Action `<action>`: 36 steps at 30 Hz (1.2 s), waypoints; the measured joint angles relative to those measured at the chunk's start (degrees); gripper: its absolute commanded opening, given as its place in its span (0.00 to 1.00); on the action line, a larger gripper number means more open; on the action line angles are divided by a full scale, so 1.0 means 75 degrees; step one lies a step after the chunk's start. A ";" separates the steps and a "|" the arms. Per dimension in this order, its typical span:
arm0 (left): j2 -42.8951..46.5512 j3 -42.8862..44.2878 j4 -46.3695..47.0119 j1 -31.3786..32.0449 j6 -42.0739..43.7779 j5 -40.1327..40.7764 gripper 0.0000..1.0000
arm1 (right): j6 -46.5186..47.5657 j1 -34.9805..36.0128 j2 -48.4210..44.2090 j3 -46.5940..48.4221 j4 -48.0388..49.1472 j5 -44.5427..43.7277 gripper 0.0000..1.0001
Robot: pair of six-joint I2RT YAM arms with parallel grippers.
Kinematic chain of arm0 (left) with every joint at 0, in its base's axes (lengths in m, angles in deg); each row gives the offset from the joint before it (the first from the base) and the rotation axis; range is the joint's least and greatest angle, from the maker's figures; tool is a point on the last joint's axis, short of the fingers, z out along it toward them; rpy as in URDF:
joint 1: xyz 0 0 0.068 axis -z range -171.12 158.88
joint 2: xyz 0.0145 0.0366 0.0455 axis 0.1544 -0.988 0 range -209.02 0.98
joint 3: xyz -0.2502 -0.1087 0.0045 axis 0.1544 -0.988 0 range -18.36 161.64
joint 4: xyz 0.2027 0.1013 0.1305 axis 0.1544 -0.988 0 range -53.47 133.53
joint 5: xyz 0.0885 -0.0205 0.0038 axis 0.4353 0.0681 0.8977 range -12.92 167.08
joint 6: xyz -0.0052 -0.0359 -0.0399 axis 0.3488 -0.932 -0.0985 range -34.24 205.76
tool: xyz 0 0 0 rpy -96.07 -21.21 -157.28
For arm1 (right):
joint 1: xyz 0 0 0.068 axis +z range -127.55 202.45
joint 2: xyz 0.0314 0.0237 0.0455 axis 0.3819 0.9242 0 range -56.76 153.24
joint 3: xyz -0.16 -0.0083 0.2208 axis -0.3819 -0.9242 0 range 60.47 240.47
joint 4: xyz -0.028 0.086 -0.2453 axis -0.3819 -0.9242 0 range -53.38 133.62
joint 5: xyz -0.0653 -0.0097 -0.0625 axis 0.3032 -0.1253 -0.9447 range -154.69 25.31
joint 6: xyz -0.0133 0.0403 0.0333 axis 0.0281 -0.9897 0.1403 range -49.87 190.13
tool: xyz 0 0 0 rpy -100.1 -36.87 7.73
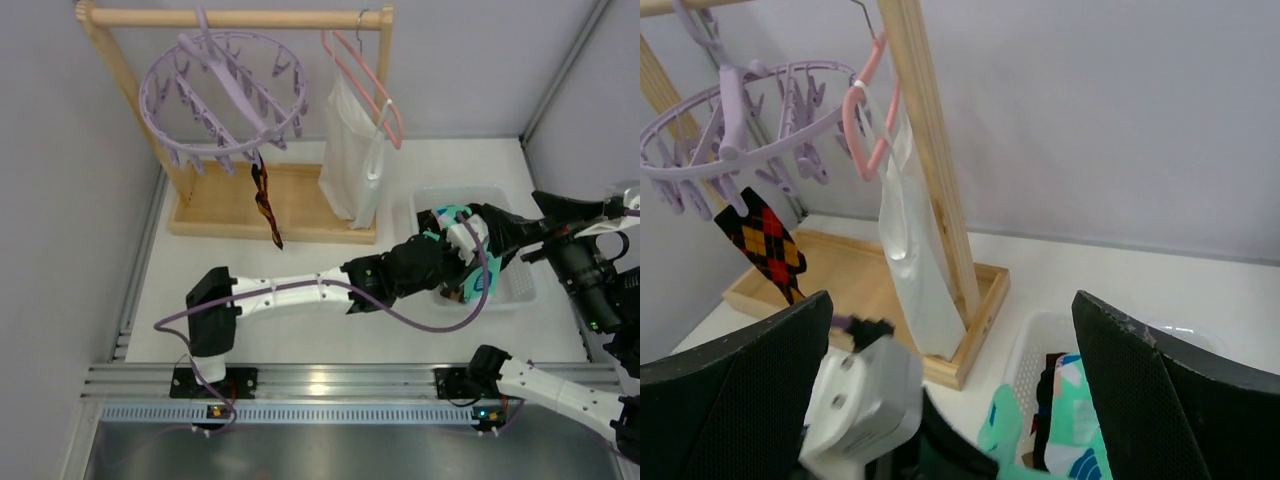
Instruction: Remove the socks clipped to the hanger
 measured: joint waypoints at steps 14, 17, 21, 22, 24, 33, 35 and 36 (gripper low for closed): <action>-0.3794 0.3689 -0.0070 -0.1451 -0.1070 -0.1746 0.00 | -0.0003 -0.0003 -0.0201 -0.0344 -0.0152 -0.0335 1.00; -0.4030 0.3689 -0.0405 -0.1425 -0.1256 -0.0959 0.00 | -0.0047 0.0000 -0.0216 -0.0350 -0.0143 -0.0184 0.99; -0.4325 0.3695 -0.0752 -0.1466 -0.1419 -0.0323 0.00 | -0.0064 0.0000 -0.0236 -0.0458 -0.0149 -0.0087 0.99; -0.4401 0.3695 -0.0801 -0.1472 -0.1431 -0.0242 0.00 | -0.0073 0.0000 -0.0239 -0.0493 -0.0140 -0.0055 0.99; -0.4555 0.3692 -0.0944 -0.1512 -0.1478 -0.0119 0.00 | -0.0079 0.0000 -0.0242 -0.0527 -0.0128 0.0012 0.99; -0.4686 0.3620 -0.1020 -0.1536 -0.1617 -0.0105 0.09 | -0.0117 0.0000 -0.0364 -0.0595 -0.0122 0.0035 0.99; -0.4666 0.3526 -0.0988 -0.1536 -0.1644 -0.0157 0.29 | -0.0134 0.0000 -0.0367 -0.0595 -0.0122 0.0032 0.99; -0.4628 0.3459 -0.1003 -0.1536 -0.1638 -0.0192 0.44 | -0.0140 0.0000 -0.0367 -0.0595 -0.0122 0.0026 0.99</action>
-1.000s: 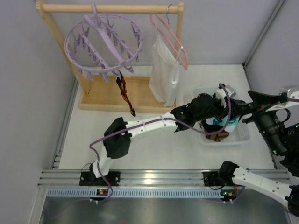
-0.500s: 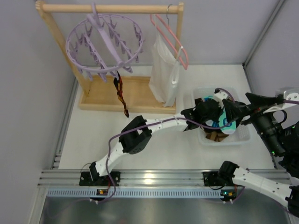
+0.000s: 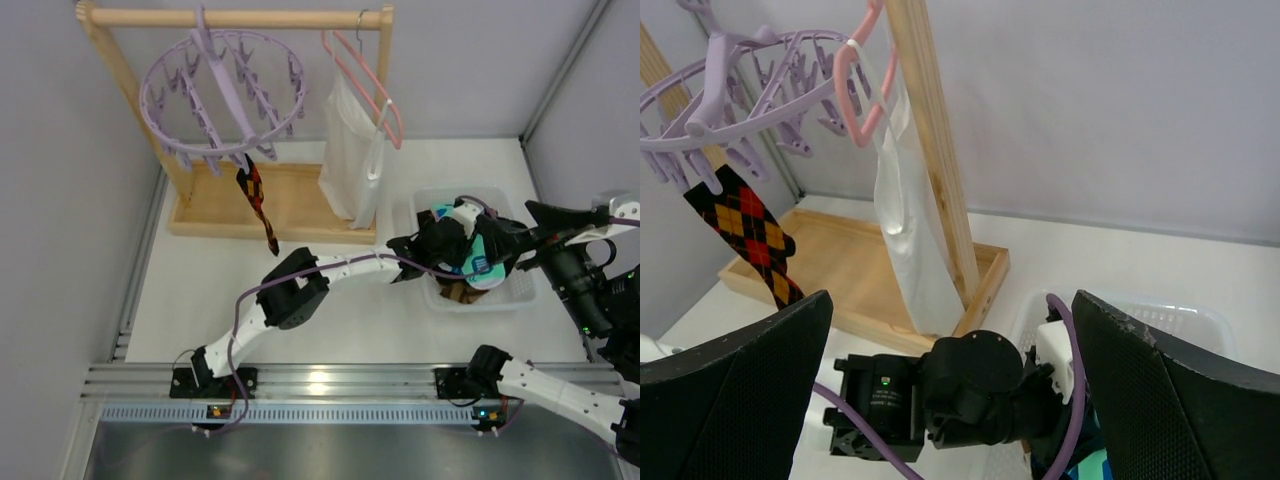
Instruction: Remove the socks clipped to the hanger
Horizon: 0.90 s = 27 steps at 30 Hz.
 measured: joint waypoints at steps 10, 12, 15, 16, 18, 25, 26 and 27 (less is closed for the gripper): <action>0.1233 -0.0866 -0.0286 0.0052 0.0000 0.0017 0.98 | -0.0041 0.0000 0.0000 0.0003 0.0000 0.0006 0.99; 0.1682 -0.1160 -0.0332 0.0052 -0.0067 0.0134 0.98 | -0.0064 0.0000 0.0000 0.0006 0.0000 0.0009 0.99; 0.2285 -0.1466 -0.0326 0.0047 -0.0061 0.0303 0.98 | -0.0111 0.0000 0.0006 0.0006 0.0003 0.0012 0.99; 0.2515 -0.1626 -0.0318 0.0050 -0.0064 0.0405 0.98 | -0.0122 0.0000 0.0015 0.0006 0.0006 0.0015 1.00; 0.3010 -0.2069 -0.0303 0.0067 -0.0067 0.0697 0.98 | -0.0140 0.0000 0.0061 0.0012 0.0020 0.0023 0.99; 0.5435 -0.4978 -0.0425 0.0213 -0.0294 0.2850 0.98 | -0.0149 0.0000 0.0259 -0.0093 0.0224 0.0047 0.99; 0.5863 -0.5514 -0.0475 0.0233 -0.0353 0.3214 0.98 | -0.0154 0.0000 0.0251 -0.0152 0.0283 0.0047 0.99; 0.6164 -0.5893 -0.0536 0.0248 -0.0417 0.3453 0.98 | -0.0166 0.0000 0.0248 -0.0210 0.0350 0.0050 0.99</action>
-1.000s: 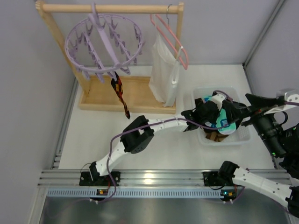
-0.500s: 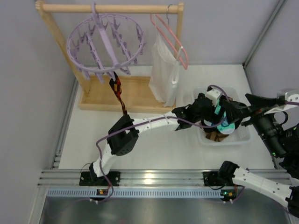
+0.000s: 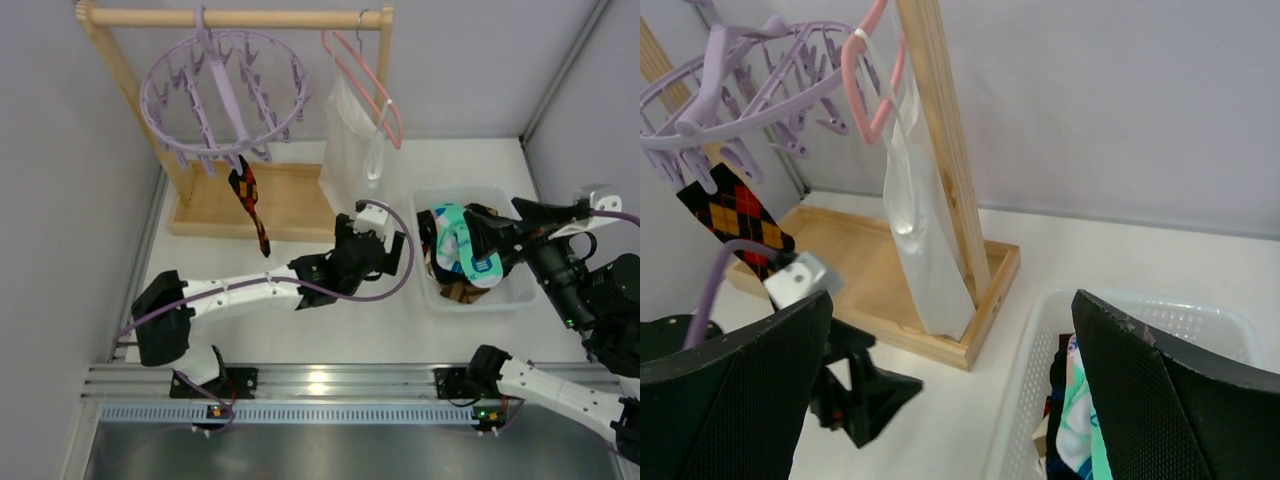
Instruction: Remove the socks clipped to the hanger
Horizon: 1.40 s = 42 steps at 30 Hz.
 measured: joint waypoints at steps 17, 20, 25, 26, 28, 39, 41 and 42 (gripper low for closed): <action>0.3217 -0.4354 -0.0600 -0.2194 -0.1110 0.1731 0.98 | -0.0114 0.0000 0.0635 -0.0702 0.1017 0.0522 0.99; 0.3206 -0.4354 -0.0542 -0.2804 -0.1192 0.1792 0.99 | -0.0178 0.0000 0.0895 -0.0801 0.1236 0.0723 0.99; 0.2914 -0.4371 0.0309 -0.3873 -0.0781 0.1690 0.98 | -0.0245 0.0000 0.1253 -0.0833 0.1402 0.1090 1.00; 0.2844 -0.4398 0.0592 -0.4121 -0.0641 0.1594 0.96 | -0.0251 0.0000 0.1285 -0.0833 0.1413 0.1163 0.99; 0.2713 -0.4465 0.1067 -0.4476 -0.0425 0.1402 0.82 | -0.0274 0.0000 0.1314 -0.0833 0.1419 0.1259 0.99; 0.2413 -0.4497 0.2218 -0.4768 0.0379 0.0959 0.00 | -0.0458 0.0000 0.1501 -0.0941 0.1804 0.1647 0.99; 0.2500 -0.4567 0.2294 -0.4768 0.0350 0.0877 0.00 | -0.0516 0.0000 0.1676 -0.0941 0.1944 0.1810 0.99; 0.2597 -0.4645 0.2302 -0.4765 0.0318 0.0848 0.00 | -0.0560 0.0000 0.1769 -0.0941 0.2037 0.1888 0.99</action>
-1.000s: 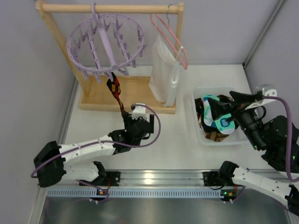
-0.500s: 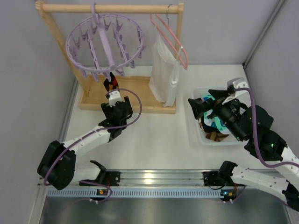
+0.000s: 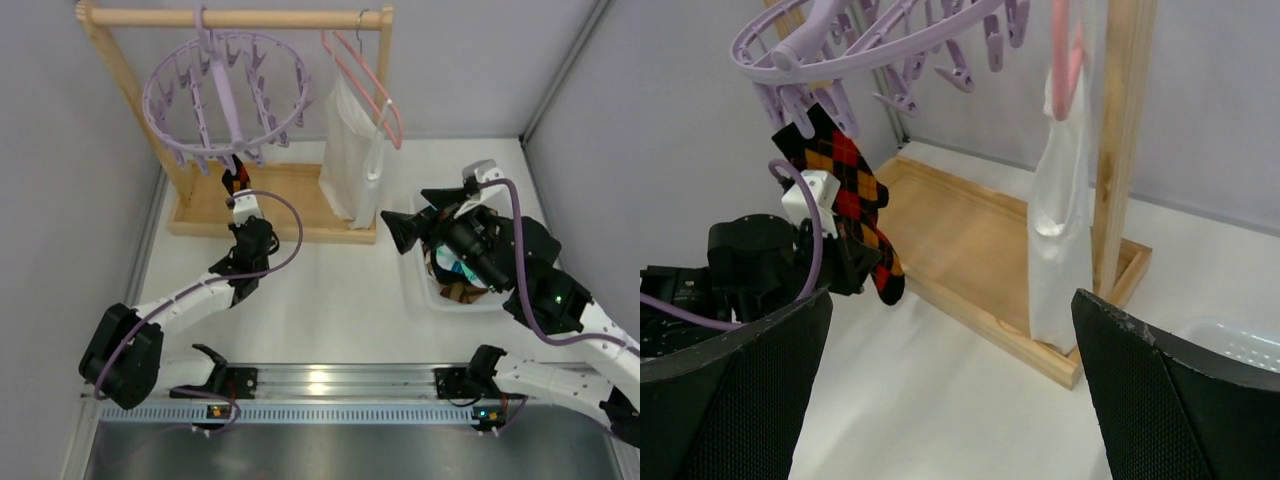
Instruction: Remove the socks clipped to the hanger
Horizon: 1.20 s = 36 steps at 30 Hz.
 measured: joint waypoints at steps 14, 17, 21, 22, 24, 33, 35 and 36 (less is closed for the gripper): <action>0.0577 -0.0332 0.0070 0.2693 -0.0099 0.1157 0.00 | -0.0268 0.0128 0.3509 0.2996 0.0079 0.1562 0.89; 0.0373 0.0064 -0.0061 0.3305 -0.0026 0.1693 0.00 | -0.0131 0.0373 0.4701 0.4403 -0.0318 0.1411 0.89; -0.0256 0.0883 -0.0085 0.4007 0.0210 0.2448 0.00 | 0.0274 0.0991 0.6269 0.6228 -0.1122 0.0697 0.89; -0.0393 0.1049 -0.0090 0.4162 0.0265 0.2582 0.00 | 0.0396 0.1157 0.6688 0.6717 -0.1326 0.0484 0.89; -0.0644 0.1332 -0.0122 0.4403 0.0361 0.2783 0.00 | 0.0621 0.1411 0.7469 0.7670 -0.1842 -0.0003 0.88; -0.1463 0.2200 -0.0303 0.5097 0.0901 0.3512 0.00 | 0.1786 0.1658 0.8731 0.8577 -0.2620 -0.1725 0.82; -0.1661 0.2352 -0.0303 0.5196 0.0976 0.3620 0.00 | 0.2055 0.1658 0.8865 0.8690 -0.2617 -0.2014 0.81; -0.1740 0.2401 -0.0303 0.5231 0.1003 0.3637 0.00 | 0.2186 0.1658 0.8938 0.8763 -0.2585 -0.2168 0.81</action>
